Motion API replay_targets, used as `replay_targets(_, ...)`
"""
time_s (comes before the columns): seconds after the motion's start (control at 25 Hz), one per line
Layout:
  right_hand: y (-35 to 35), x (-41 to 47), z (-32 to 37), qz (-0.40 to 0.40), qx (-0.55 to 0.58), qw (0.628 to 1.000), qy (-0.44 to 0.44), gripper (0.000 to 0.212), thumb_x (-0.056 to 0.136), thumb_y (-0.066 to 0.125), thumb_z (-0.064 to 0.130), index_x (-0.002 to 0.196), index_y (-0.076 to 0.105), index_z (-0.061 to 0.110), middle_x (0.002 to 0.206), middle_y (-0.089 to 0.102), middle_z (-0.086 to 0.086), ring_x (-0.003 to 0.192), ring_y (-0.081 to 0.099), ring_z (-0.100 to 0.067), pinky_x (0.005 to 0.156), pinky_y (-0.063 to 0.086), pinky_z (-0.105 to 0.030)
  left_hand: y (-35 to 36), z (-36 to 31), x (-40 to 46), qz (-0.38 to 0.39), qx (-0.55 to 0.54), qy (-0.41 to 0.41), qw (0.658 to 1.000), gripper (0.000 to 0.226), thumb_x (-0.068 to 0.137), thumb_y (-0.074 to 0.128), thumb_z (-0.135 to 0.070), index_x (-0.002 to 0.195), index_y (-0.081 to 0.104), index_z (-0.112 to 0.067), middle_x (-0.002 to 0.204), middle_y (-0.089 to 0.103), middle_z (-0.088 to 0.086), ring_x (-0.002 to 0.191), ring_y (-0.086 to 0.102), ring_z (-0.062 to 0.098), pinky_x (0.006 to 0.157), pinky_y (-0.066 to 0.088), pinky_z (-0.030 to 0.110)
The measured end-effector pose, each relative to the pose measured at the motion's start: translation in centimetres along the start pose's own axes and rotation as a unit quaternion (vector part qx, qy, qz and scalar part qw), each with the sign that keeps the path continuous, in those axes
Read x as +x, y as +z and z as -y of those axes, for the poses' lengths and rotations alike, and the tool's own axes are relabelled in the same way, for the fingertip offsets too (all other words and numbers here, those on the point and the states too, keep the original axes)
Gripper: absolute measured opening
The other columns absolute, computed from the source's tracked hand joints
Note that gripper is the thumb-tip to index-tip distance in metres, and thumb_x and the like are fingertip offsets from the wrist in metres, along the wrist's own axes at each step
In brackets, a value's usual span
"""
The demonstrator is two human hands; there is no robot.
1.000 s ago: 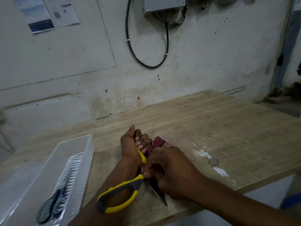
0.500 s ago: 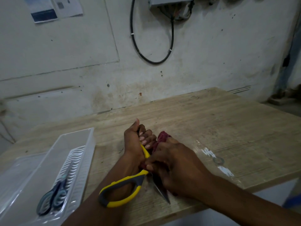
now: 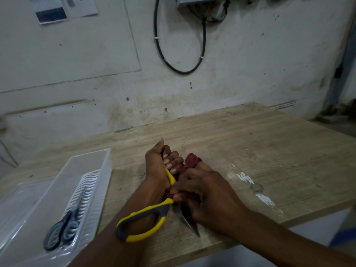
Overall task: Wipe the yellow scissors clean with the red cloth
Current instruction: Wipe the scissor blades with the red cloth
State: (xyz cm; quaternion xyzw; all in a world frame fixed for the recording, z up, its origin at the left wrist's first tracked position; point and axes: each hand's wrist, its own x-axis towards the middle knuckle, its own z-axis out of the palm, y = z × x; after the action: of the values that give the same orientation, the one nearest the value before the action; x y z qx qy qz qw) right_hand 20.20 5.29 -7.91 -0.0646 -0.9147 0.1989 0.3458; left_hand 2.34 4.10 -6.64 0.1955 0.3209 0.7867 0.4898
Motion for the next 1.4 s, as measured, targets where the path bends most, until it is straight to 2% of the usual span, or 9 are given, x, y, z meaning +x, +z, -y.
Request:
replay_targets(0.12, -1.4, -1.0, -0.5, 0.022, -0.023, 0.999, -0.026, 0.015, 0.082, 0.068, 0.027, 0.091, 0.079, 0.033, 0.087, 0.068, 0.013, 0.09, 0.058, -0.014, 0.065, 0.053, -0.037, -0.1, 0.1, 0.1, 0.01, -0.007, -0.014, 1.0, 0.068, 0.107, 0.034, -0.041, 0.045, 0.038, -0.014, 0.039, 0.026, -0.002, 0.029, 0.025, 0.011, 0.036, 0.026, 0.011)
replay_targets(0.24, -2.3, 0.4, -0.3, -0.017, 0.033, 0.999, 0.014, 0.014, 0.077, 0.073, 0.019, 0.083, 0.078, 0.031, 0.087, 0.071, 0.015, 0.093, 0.061, -0.006, 0.075, 0.054, -0.036, 0.4, 0.2, 0.1, 0.003, -0.005, -0.01, 1.0, 0.064, 0.106, 0.037, -0.039, 0.047, 0.035, -0.014, 0.039, 0.025, -0.002, 0.028, 0.024, 0.01, 0.035, 0.022, 0.012)
replay_targets(0.32, -1.7, 1.7, -0.1, -0.035, 0.025, 0.999, 0.02, 0.011, 0.079, 0.073, 0.022, 0.084, 0.077, 0.031, 0.089, 0.072, 0.015, 0.096, 0.062, -0.01, 0.078, 0.055, -0.037, 0.4, 0.0, 0.3, -0.01, 0.007, -0.001, 1.0, 0.064, 0.106, 0.038, -0.038, 0.046, 0.035, -0.014, 0.038, 0.024, -0.002, 0.027, 0.023, 0.01, 0.036, 0.02, 0.012)
replay_targets(0.6, -1.6, -0.7, -0.3, 0.019, -0.026, 0.999, -0.023, 0.015, 0.081, 0.065, 0.03, 0.087, 0.078, 0.031, 0.085, 0.068, 0.014, 0.089, 0.055, -0.012, 0.061, 0.052, -0.035, 0.0, 0.1, 0.0, -0.001, -0.001, -0.006, 1.0, 0.065, 0.106, 0.036, -0.038, 0.046, 0.037, -0.014, 0.04, 0.026, -0.002, 0.029, 0.025, 0.011, 0.037, 0.022, 0.011)
replay_targets(0.76, -2.0, 1.0, -0.1, -0.042, 0.025, 0.998, 0.037, 0.012, 0.08, 0.071, 0.02, 0.085, 0.078, 0.03, 0.089, 0.069, 0.016, 0.095, 0.058, -0.006, 0.074, 0.055, -0.036, 0.6, 0.2, -0.1, -0.006, -0.006, -0.009, 1.0, 0.061, 0.104, 0.04, -0.037, 0.047, 0.035, -0.014, 0.04, 0.024, -0.002, 0.027, 0.024, 0.011, 0.035, 0.021, 0.012)
replay_targets(0.92, -1.4, -0.2, 0.2, 0.022, -0.015, 0.999, 0.017, 0.017, 0.079, 0.061, 0.031, 0.086, 0.076, 0.032, 0.086, 0.067, 0.014, 0.095, 0.059, -0.015, 0.07, 0.055, -0.039, 0.3, 0.1, -0.2, 0.003, -0.027, -0.016, 0.999, 0.062, 0.105, 0.039, -0.036, 0.047, 0.035, -0.014, 0.039, 0.024, -0.002, 0.028, 0.024, 0.011, 0.032, 0.026, 0.013)
replay_targets(1.08, -2.5, -0.9, -0.6, 0.074, -0.114, 0.991, 0.005, 0.015, 0.074, 0.061, 0.028, 0.082, 0.073, 0.03, 0.086, 0.064, 0.011, 0.092, 0.055, -0.021, 0.068, 0.054, -0.041, 0.0, 0.3, -0.1, 0.014, -0.043, -0.031, 0.999, 0.063, 0.104, 0.039, -0.038, 0.046, 0.038, -0.014, 0.039, 0.025, -0.003, 0.029, 0.025, 0.011, 0.034, 0.028, 0.013)
replay_targets(1.24, -2.2, 0.3, 0.2, -0.045, 0.006, 0.996, 0.074, 0.013, 0.078, 0.063, 0.022, 0.079, 0.073, 0.031, 0.082, 0.066, 0.015, 0.089, 0.058, -0.01, 0.073, 0.054, -0.038, 0.4, 0.2, -0.2, 0.01, -0.032, -0.02, 0.999, 0.062, 0.104, 0.039, -0.035, 0.046, 0.038, -0.014, 0.039, 0.025, -0.003, 0.028, 0.024, 0.011, 0.033, 0.024, 0.013)
replay_targets(1.4, -1.8, -0.6, 1.1, 0.048, -0.008, 0.998, 0.042, 0.023, 0.078, 0.055, 0.034, 0.087, 0.076, 0.034, 0.085, 0.07, 0.012, 0.09, 0.058, -0.017, 0.067, 0.054, -0.039, 0.2, -0.1, 0.1, 0.013, -0.033, -0.02, 0.999, 0.064, 0.106, 0.036, -0.035, 0.045, 0.037, -0.014, 0.039, 0.025, -0.002, 0.028, 0.025, 0.011, 0.033, 0.027, 0.013)
